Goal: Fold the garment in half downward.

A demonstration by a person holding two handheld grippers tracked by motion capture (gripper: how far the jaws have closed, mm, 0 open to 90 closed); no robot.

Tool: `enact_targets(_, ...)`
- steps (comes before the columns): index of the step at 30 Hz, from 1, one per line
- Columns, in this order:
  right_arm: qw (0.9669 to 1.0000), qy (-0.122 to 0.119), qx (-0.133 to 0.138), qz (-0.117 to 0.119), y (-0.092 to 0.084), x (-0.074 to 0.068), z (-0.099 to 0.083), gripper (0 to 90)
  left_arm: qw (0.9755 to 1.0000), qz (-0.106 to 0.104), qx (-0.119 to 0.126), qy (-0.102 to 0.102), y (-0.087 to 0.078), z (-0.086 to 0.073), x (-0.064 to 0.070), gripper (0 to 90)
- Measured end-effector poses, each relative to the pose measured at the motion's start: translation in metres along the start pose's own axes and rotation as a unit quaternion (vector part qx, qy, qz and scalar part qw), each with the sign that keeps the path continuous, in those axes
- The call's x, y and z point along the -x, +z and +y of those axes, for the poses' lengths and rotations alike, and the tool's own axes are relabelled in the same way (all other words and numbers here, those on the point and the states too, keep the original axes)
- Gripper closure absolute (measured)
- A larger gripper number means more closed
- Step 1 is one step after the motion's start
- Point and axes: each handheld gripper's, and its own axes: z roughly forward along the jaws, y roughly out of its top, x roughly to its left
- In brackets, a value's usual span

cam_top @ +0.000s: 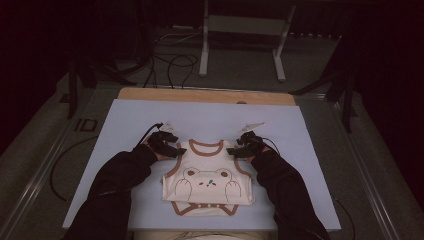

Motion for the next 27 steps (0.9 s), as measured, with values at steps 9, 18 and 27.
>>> enact_targets(9, 0.9996, -0.021, -0.010, -0.013, 0.002, -0.003, 0.003, 40.9, 0.9999, 0.006, -0.003, 0.008, 0.002, 0.004, 0.001, 53.8)
enact_targets(18, 0.9995, -0.029, -0.010, -0.013, 0.002, -0.008, 0.003, 51.7, 1.0000, 0.005, -0.007, -0.001, 0.004, 0.006, 0.005, 64.4)
enact_targets(27, 0.9992, -0.038, -0.011, -0.005, 0.001, -0.013, 0.003, 66.6, 0.9999, -0.007, -0.012, -0.004, 0.005, 0.009, 0.012, 76.8)
